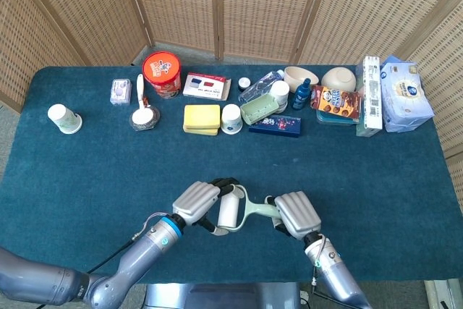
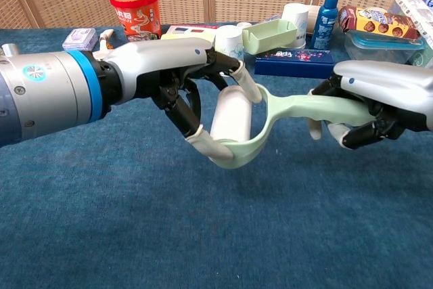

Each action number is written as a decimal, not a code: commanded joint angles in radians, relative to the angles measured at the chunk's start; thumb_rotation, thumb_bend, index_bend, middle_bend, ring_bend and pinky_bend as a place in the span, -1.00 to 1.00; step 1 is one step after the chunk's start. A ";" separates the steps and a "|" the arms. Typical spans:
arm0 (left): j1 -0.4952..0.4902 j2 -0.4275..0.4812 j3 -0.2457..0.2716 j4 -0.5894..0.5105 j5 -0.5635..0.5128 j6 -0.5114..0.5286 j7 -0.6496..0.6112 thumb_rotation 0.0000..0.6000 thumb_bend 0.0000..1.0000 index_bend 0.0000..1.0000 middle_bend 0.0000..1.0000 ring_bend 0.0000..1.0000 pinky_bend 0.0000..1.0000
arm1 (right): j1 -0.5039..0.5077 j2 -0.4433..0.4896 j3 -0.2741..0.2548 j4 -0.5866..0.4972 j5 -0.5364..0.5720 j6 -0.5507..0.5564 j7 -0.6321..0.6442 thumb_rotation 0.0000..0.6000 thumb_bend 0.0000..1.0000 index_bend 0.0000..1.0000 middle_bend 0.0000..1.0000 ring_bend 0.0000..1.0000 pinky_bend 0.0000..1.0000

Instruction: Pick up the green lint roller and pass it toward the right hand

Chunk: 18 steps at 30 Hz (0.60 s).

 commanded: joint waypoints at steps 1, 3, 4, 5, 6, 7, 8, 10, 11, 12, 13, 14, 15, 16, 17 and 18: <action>-0.009 0.019 0.005 -0.009 -0.019 -0.026 -0.007 1.00 -1.00 -0.63 -0.78 -0.77 -0.27 | 0.003 0.007 -0.003 -0.002 -0.006 0.001 0.010 1.00 1.00 0.42 0.61 0.60 0.99; -0.013 0.027 0.006 -0.012 -0.025 -0.036 -0.011 1.00 -1.00 -0.71 -0.89 -0.85 -0.31 | 0.004 0.009 -0.005 -0.003 -0.011 0.003 0.019 1.00 1.00 0.42 0.61 0.60 0.99; -0.014 0.029 0.007 -0.013 -0.024 -0.039 -0.014 1.00 -1.00 -0.74 -0.94 -0.89 -0.34 | 0.004 0.010 -0.006 -0.002 -0.013 0.003 0.023 1.00 1.00 0.42 0.61 0.60 0.99; -0.014 0.033 0.007 -0.014 -0.021 -0.042 -0.020 1.00 -1.00 -0.75 -0.97 -0.92 -0.37 | 0.005 0.011 -0.007 -0.002 -0.014 0.004 0.027 1.00 1.00 0.42 0.61 0.60 0.99; -0.014 0.035 0.008 -0.014 -0.018 -0.043 -0.024 1.00 -1.00 -0.78 -1.00 -0.96 -0.42 | 0.005 0.012 -0.008 -0.001 -0.015 0.005 0.030 1.00 1.00 0.42 0.61 0.60 0.99; -0.014 0.038 0.009 -0.015 -0.014 -0.043 -0.027 1.00 -1.00 -0.82 -1.00 -0.98 -0.48 | 0.006 0.012 -0.009 0.000 -0.016 0.005 0.033 1.00 1.00 0.42 0.61 0.60 0.99; -0.013 0.040 0.009 -0.016 -0.011 -0.044 -0.031 1.00 -1.00 -0.86 -1.00 -0.99 -0.53 | 0.006 0.013 -0.009 0.000 -0.017 0.006 0.038 1.00 1.00 0.42 0.61 0.60 0.99; -0.013 0.048 0.011 -0.018 -0.004 -0.050 -0.040 1.00 -1.00 -0.96 -1.00 -1.00 -0.61 | 0.007 0.015 -0.010 0.002 -0.017 0.007 0.046 1.00 1.00 0.42 0.61 0.60 0.99; -0.014 0.052 0.012 -0.019 -0.001 -0.053 -0.043 1.00 -1.00 -0.97 -1.00 -1.00 -0.62 | 0.007 0.015 -0.010 0.004 -0.017 0.007 0.050 1.00 1.00 0.42 0.61 0.60 0.99; -0.014 0.055 0.013 -0.020 0.002 -0.055 -0.046 1.00 -1.00 -0.99 -1.00 -1.00 -0.63 | 0.008 0.016 -0.011 0.005 -0.016 0.007 0.053 1.00 1.00 0.42 0.61 0.60 0.99; -0.014 0.058 0.013 -0.020 0.005 -0.056 -0.049 1.00 -1.00 -1.00 -1.00 -1.00 -0.64 | 0.008 0.017 -0.011 0.007 -0.017 0.008 0.055 1.00 1.00 0.42 0.61 0.60 0.99; -0.014 0.060 0.014 -0.022 0.008 -0.058 -0.052 1.00 -1.00 -1.00 -1.00 -1.00 -0.66 | 0.009 0.017 -0.011 0.008 -0.016 0.008 0.058 1.00 1.00 0.42 0.61 0.60 0.99; -0.014 0.064 0.015 -0.024 0.012 -0.060 -0.057 1.00 -1.00 -1.00 -1.00 -1.00 -0.68 | 0.009 0.017 -0.012 0.009 -0.016 0.008 0.062 1.00 1.00 0.42 0.61 0.60 0.99; -0.014 0.068 0.017 -0.026 0.014 -0.062 -0.059 1.00 -1.00 -1.00 -1.00 -1.00 -0.71 | 0.010 0.018 -0.012 0.010 -0.016 0.009 0.064 1.00 1.00 0.42 0.61 0.60 0.99; -0.014 0.073 0.018 -0.031 0.015 -0.065 -0.062 1.00 -1.00 -1.00 -1.00 -1.00 -0.73 | 0.010 0.019 -0.013 0.011 -0.016 0.009 0.066 1.00 1.00 0.42 0.61 0.61 0.98; -0.013 0.084 0.020 -0.039 0.017 -0.068 -0.065 1.00 -1.00 -1.00 -1.00 -1.00 -0.76 | 0.011 0.021 -0.013 0.012 -0.017 0.010 0.069 1.00 1.00 0.42 0.61 0.61 0.99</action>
